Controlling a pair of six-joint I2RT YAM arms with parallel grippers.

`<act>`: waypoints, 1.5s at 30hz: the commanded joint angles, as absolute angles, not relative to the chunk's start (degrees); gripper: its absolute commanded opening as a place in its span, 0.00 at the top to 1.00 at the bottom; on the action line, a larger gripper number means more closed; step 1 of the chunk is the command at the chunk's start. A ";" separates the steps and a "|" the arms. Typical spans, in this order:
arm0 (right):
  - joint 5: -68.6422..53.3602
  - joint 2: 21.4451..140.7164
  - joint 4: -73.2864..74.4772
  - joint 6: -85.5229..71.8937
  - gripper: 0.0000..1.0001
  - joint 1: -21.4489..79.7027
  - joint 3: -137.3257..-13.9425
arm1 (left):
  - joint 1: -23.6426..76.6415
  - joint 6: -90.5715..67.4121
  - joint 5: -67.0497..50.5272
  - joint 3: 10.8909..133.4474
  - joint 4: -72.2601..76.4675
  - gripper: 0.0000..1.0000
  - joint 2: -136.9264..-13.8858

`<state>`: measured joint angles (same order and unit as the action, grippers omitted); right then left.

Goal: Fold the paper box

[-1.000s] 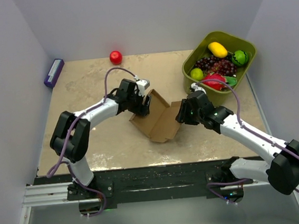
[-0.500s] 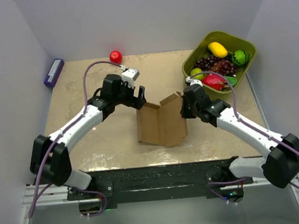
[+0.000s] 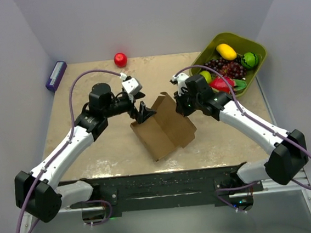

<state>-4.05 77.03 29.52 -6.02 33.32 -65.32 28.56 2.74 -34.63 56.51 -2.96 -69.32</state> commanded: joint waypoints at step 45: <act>-16.10 76.65 32.88 4.49 0.58 33.31 -75.86 | 27.77 8.00 -30.77 57.57 -6.33 1.00 -76.12</act>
<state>-23.73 81.28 38.48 8.10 33.32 -76.73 26.87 8.08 -35.05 56.03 -7.51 -77.17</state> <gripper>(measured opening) 0.264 0.031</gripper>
